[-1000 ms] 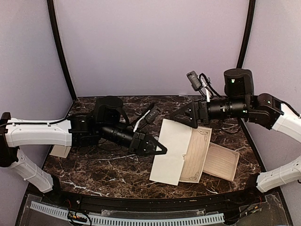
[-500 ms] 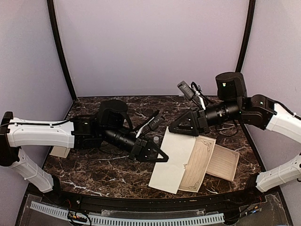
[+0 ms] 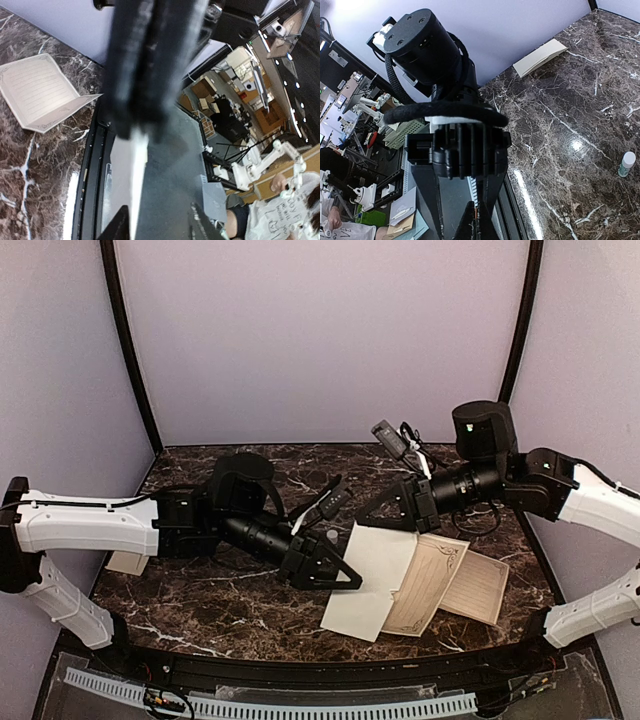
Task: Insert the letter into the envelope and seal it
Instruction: Fold the letter.
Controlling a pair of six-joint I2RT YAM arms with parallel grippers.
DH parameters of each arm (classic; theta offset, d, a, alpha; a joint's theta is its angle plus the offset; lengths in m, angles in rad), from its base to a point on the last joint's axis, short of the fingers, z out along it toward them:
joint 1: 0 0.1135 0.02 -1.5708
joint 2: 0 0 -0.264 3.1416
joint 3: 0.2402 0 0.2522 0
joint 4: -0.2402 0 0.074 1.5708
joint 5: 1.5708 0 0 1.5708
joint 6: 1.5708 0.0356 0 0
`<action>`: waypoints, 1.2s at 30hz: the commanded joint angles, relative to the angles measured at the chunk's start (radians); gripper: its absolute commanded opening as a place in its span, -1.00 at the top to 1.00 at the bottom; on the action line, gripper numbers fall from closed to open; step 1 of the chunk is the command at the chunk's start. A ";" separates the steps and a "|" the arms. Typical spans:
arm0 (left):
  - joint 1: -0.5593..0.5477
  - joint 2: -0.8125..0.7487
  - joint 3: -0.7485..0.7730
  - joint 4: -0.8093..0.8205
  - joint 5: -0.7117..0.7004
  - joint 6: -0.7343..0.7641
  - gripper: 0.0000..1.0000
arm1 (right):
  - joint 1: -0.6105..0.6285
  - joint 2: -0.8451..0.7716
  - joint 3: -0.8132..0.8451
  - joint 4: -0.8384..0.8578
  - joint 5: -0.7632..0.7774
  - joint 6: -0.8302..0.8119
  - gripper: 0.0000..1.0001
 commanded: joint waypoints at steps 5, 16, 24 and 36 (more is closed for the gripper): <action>-0.002 -0.059 0.037 0.072 -0.138 0.003 -0.10 | -0.002 -0.024 -0.021 0.041 -0.023 -0.001 1.00; 0.031 -0.059 0.023 0.189 -0.150 -0.041 0.84 | -0.002 -0.034 -0.031 0.051 -0.031 0.001 1.00; 0.031 -0.045 -0.012 0.187 -0.100 -0.066 0.98 | -0.005 -0.071 -0.027 0.083 0.129 0.029 1.00; 0.030 -0.072 -0.098 0.183 -0.064 -0.096 0.92 | -0.056 -0.094 -0.037 0.110 0.187 0.049 1.00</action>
